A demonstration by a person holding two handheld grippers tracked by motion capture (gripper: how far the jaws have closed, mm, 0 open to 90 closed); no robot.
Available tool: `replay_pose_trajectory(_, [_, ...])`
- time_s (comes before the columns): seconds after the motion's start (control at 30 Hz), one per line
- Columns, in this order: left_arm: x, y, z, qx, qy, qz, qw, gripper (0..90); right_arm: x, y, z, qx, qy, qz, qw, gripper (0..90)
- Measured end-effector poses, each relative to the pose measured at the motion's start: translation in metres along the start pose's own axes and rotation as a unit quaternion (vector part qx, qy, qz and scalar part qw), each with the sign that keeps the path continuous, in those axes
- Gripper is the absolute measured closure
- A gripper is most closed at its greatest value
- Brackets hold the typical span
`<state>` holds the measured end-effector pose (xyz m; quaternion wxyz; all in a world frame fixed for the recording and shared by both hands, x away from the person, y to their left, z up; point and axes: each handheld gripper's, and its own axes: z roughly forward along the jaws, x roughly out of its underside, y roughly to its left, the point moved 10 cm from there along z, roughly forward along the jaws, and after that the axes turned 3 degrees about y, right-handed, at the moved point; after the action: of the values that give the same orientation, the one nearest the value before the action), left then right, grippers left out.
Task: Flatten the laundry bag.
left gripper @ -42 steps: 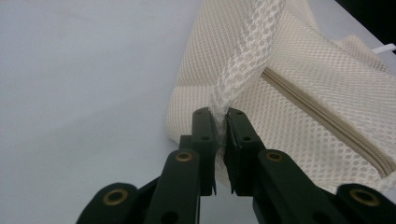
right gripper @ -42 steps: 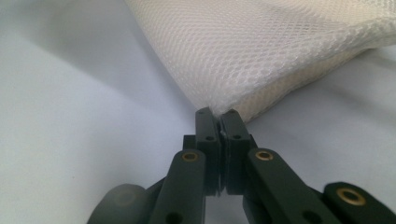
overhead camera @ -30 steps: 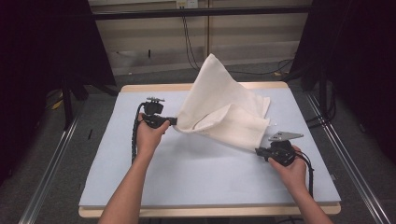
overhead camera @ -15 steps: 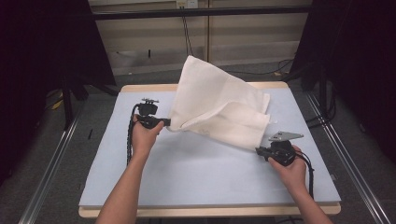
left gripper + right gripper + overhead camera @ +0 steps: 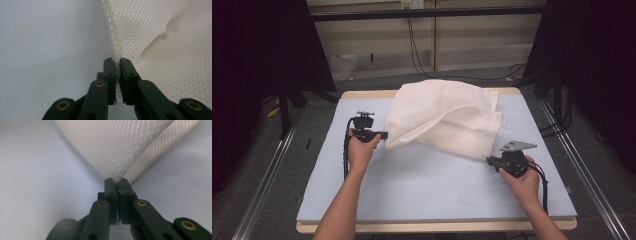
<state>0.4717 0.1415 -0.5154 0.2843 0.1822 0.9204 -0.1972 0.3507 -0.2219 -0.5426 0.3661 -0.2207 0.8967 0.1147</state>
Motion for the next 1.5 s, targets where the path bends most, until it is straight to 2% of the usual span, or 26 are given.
replay_pose_trajectory(0.13, [0.003,0.005,0.002,-0.002,0.006,-0.008,0.9999,84.3,0.000,-0.001,0.000,0.003,0.000,0.000,1.0000,87.1])
replay_pose_trajectory(0.23, [0.005,0.007,0.002,-0.003,0.011,-0.002,0.9999,83.9,0.001,-0.001,-0.001,0.002,0.000,-0.001,1.0000,86.7])
replay_pose_trajectory(0.43, [0.006,0.008,0.002,-0.008,0.013,-0.004,0.9999,81.6,0.001,-0.001,-0.001,-0.001,-0.002,0.002,1.0000,85.5])
replay_pose_trajectory(0.5, [0.007,0.009,0.001,-0.012,0.015,-0.001,0.9998,78.4,0.002,-0.002,-0.002,-0.004,-0.003,0.000,1.0000,84.9])
replay_pose_trajectory(0.53, [0.005,0.009,0.001,-0.011,0.008,-0.005,0.9999,73.8,0.002,-0.002,-0.002,-0.004,-0.003,0.000,1.0000,84.6])
replay_pose_trajectory(0.6, [0.005,0.009,-0.001,-0.016,0.003,-0.002,0.9999,57.8,0.003,-0.002,-0.002,-0.005,-0.001,0.005,1.0000,84.7])
replay_pose_trajectory(0.63, [0.004,0.011,-0.002,-0.022,0.000,0.006,0.9997,50.4,0.002,-0.003,-0.002,-0.006,-0.004,0.002,1.0000,84.6])
replay_pose_trajectory(0.7, [0.003,0.009,-0.003,-0.015,-0.007,0.006,0.9999,37.5,0.003,-0.003,-0.002,-0.013,-0.006,0.003,0.9999,84.1])
replay_pose_trajectory(0.77, [0.007,0.004,-0.003,-0.001,0.006,0.008,0.9999,38.2,0.003,-0.005,-0.003,-0.008,-0.007,0.005,0.9999,83.1])
replay_pose_trajectory(0.83, [0.011,0.002,-0.004,-0.004,0.013,0.020,0.9997,37.4,0.005,-0.006,-0.004,-0.012,-0.006,0.010,0.9999,81.9])
replay_pose_trajectory(0.9, [0.011,-0.001,-0.006,0.007,0.000,0.013,0.9999,37.6,0.007,-0.008,-0.006,-0.009,-0.004,0.017,0.9998,80.8])
replay_pose_trajectory(0.93, [0.013,0.000,-0.007,0.007,0.002,0.018,0.9998,37.6,0.008,-0.009,-0.007,-0.010,-0.004,0.019,0.9998,79.9])
replay_pose_trajectory(1.03, [0.021,0.000,-0.007,0.013,0.010,0.013,0.9998,37.0,0.010,-0.013,-0.010,-0.003,-0.004,0.016,0.9999,77.7])
replay_pose_trajectory(1.2, [0.031,0.000,-0.008,0.015,0.015,0.014,0.9997,37.3,0.013,-0.018,-0.016,0.007,0.000,0.022,0.9997,75.3])
replay_pose_trajectory(1.37, [0.043,-0.001,-0.009,0.015,0.019,0.023,0.9994,37.3,0.011,-0.021,-0.021,0.014,-0.009,0.027,0.9995,72.2])
replay_pose_trajectory(1.4, [0.045,0.000,-0.009,0.009,0.021,0.025,0.9994,37.4,0.010,-0.021,-0.021,0.015,-0.013,0.027,0.9994,71.8])
replay_pose_trajectory(1.43, [0.046,-0.001,-0.007,0.010,0.018,0.017,0.9996,37.3,0.009,-0.021,-0.022,0.011,-0.015,0.028,0.9994,71.0])
replay_pose_trajectory(1.5, [0.050,0.001,-0.007,0.009,0.021,0.022,0.9995,37.6,0.008,-0.018,-0.021,0.007,-0.016,0.029,0.9994,69.4])
